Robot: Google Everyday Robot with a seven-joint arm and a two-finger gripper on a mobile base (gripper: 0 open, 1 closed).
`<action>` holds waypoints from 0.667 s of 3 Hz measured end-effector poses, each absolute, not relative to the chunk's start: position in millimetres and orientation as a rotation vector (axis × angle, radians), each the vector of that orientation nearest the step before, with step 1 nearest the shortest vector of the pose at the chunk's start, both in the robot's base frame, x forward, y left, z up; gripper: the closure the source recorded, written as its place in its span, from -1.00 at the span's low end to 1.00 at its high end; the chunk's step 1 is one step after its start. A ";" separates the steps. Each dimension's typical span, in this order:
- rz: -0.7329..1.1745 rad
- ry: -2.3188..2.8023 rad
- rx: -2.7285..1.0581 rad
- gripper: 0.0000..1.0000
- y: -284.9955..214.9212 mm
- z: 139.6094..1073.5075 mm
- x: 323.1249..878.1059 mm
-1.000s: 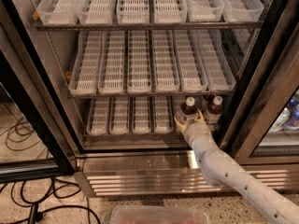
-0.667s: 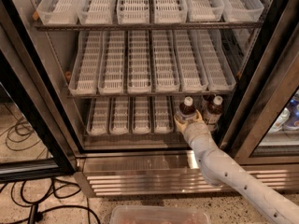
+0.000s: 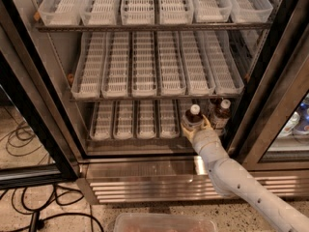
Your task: Pick blue plastic bottle from bottom shelf of fridge
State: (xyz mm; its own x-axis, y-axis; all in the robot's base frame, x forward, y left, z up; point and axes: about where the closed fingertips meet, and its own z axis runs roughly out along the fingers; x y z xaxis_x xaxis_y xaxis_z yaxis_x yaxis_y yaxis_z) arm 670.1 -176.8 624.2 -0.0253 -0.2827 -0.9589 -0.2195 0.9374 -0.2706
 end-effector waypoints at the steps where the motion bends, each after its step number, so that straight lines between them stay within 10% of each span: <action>1: -0.029 1.588 -0.386 1.00 -178.5 626.0 665.9; 2: -0.029 1.587 -0.386 1.00 -178.4 625.9 666.0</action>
Offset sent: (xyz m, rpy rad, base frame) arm -0.0266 -0.0073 0.0370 0.1273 -0.1289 0.1005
